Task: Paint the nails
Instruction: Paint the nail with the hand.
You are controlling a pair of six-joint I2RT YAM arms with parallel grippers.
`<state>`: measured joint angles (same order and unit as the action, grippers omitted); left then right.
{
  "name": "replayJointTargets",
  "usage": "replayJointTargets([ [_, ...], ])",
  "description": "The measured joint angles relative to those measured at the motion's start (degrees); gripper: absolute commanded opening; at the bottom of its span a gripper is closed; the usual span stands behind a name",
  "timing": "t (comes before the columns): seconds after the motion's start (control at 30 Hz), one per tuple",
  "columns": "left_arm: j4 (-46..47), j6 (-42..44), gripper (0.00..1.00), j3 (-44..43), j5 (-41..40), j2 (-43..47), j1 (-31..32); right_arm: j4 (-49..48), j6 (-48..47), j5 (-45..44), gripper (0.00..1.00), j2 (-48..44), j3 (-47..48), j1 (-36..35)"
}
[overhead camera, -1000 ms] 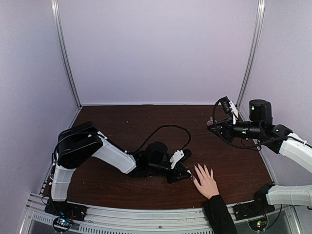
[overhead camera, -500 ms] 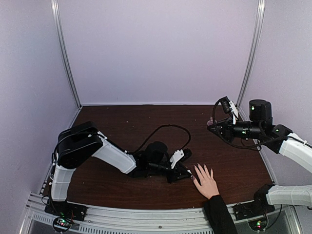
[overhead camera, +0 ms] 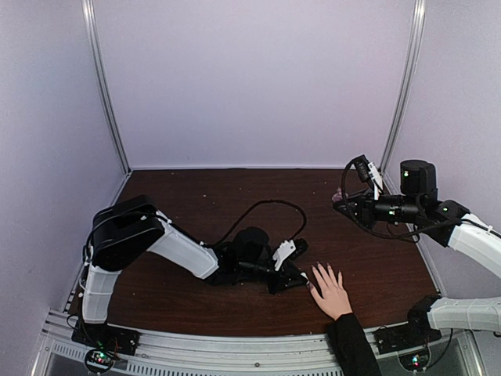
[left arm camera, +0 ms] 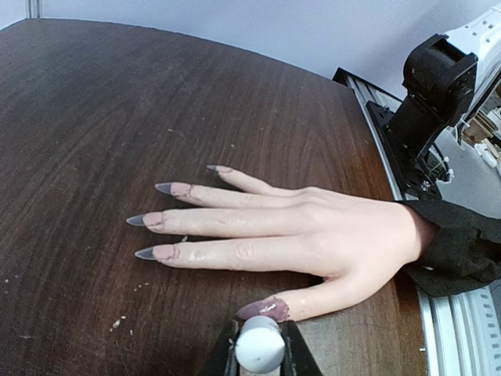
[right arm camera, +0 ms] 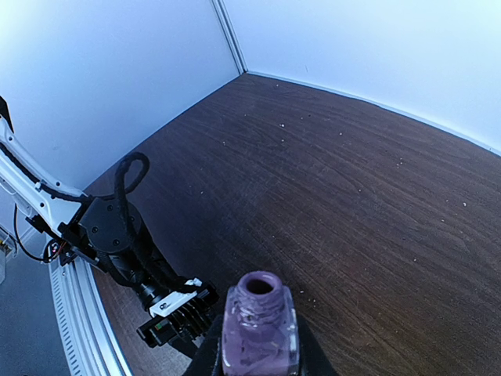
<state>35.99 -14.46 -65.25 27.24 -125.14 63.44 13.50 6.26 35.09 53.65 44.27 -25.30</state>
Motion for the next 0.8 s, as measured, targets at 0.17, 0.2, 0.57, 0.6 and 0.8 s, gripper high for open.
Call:
replayJointTargets([
  [0.17,-0.11,0.04,0.00,-0.02,-0.07,0.33,0.00,0.00,0.00,0.00,0.00,0.00,0.00,0.00],
  [0.2,-0.11,0.07,0.00,-0.02,-0.09,0.52,0.00,-0.02,0.00,0.02,0.00,0.00,0.00,0.00],
  [0.57,-0.07,0.66,0.00,0.00,-0.44,2.08,-0.02,0.00,0.00,0.00,0.00,0.00,0.00,0.00],
  [0.6,-0.07,0.66,0.00,0.00,-0.44,2.21,-0.02,-0.02,0.00,0.02,0.00,0.00,0.00,0.00],
  [0.8,0.37,0.70,0.00,0.37,-0.24,3.67,-0.07,-0.02,0.00,0.00,0.00,0.00,-0.02,0.00],
])
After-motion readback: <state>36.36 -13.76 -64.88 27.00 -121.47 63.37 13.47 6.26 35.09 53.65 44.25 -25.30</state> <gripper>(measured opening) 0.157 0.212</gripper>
